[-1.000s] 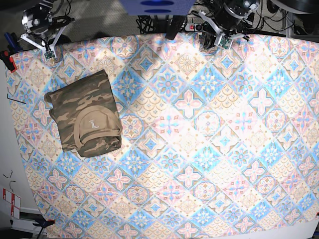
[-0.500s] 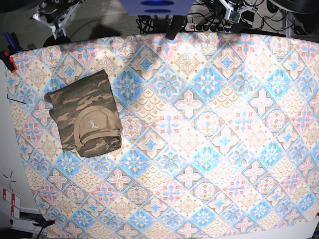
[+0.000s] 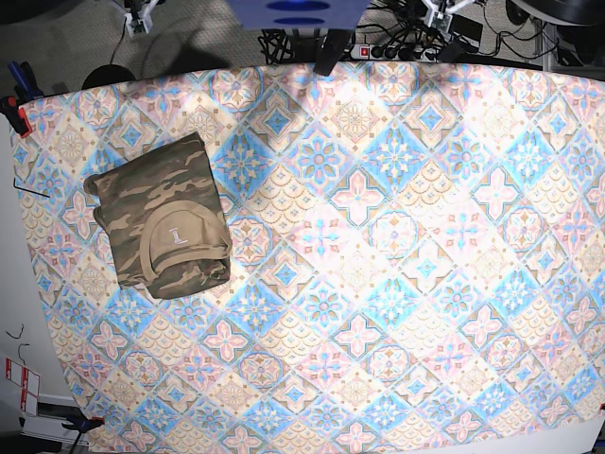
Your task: Fold the T-shirt properly
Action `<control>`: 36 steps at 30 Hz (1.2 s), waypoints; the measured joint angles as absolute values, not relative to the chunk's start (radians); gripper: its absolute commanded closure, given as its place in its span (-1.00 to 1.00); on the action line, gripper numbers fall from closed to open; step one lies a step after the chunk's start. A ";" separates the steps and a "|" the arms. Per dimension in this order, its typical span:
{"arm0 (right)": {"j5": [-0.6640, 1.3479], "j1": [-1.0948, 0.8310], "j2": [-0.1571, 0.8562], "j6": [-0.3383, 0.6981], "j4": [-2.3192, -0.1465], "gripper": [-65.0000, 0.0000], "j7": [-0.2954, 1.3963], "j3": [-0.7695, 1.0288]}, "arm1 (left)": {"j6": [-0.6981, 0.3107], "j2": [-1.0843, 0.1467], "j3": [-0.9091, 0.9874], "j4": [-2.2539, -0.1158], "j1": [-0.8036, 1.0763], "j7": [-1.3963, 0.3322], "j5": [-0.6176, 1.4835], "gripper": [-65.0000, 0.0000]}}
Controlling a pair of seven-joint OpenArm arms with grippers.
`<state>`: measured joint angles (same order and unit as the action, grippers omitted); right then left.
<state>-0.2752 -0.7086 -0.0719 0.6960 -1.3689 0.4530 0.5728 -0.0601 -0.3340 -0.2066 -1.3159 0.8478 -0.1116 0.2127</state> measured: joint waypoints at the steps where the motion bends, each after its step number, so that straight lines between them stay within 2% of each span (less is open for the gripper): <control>1: -0.276 -0.705 -0.072 0.696 -1.348 0.92 0.444 0.573 | -0.055 -0.330 -0.230 -1.288 0.833 -0.115 0.212 1.00; 4: -0.280 -0.694 -0.069 0.696 -1.282 0.92 0.408 0.574 | -0.096 -0.325 -0.291 -1.214 0.782 -0.115 0.217 1.00; 7: -0.287 -0.654 -0.068 0.695 -1.193 0.92 0.386 0.575 | -0.096 -0.287 -0.295 -1.128 0.723 -0.109 0.216 1.00; 13: -0.418 -0.557 -0.065 0.693 -0.970 0.92 0.223 0.576 | -0.137 -0.249 -0.293 -0.921 0.628 -0.110 0.217 1.00; 15: -0.437 -0.529 -0.063 0.693 -0.896 0.92 0.220 0.580 | -0.170 -0.241 -0.291 -0.861 0.598 -0.109 0.216 1.00; 18: -0.437 -0.479 -0.037 0.696 -0.787 0.92 0.220 0.592 | -0.184 -0.227 -0.292 -0.768 0.551 -0.023 0.216 1.00; 25: -0.429 -0.353 0.042 0.684 -0.570 0.91 0.165 0.597 | -0.176 -0.179 -0.295 -0.293 0.356 0.160 0.213 1.00; 29: -0.430 -0.302 0.043 0.685 -0.432 0.91 0.117 0.593 | -0.247 -0.138 -0.299 -0.018 0.213 0.275 0.212 1.00; 31: -0.438 -0.273 0.036 0.650 -0.355 0.91 0.094 0.592 | -0.285 -0.128 -0.299 0.001 0.168 0.297 0.209 1.00; 36: -0.435 -0.171 0.038 0.513 -0.175 0.91 0.025 0.591 | -0.282 -0.134 -0.299 -0.007 0.094 0.323 0.211 1.00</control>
<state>-0.4355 -0.1711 0.0380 0.5129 -0.1749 0.0250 0.5911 -0.2825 -0.1337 -0.2989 -0.0071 0.0944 0.3233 0.2111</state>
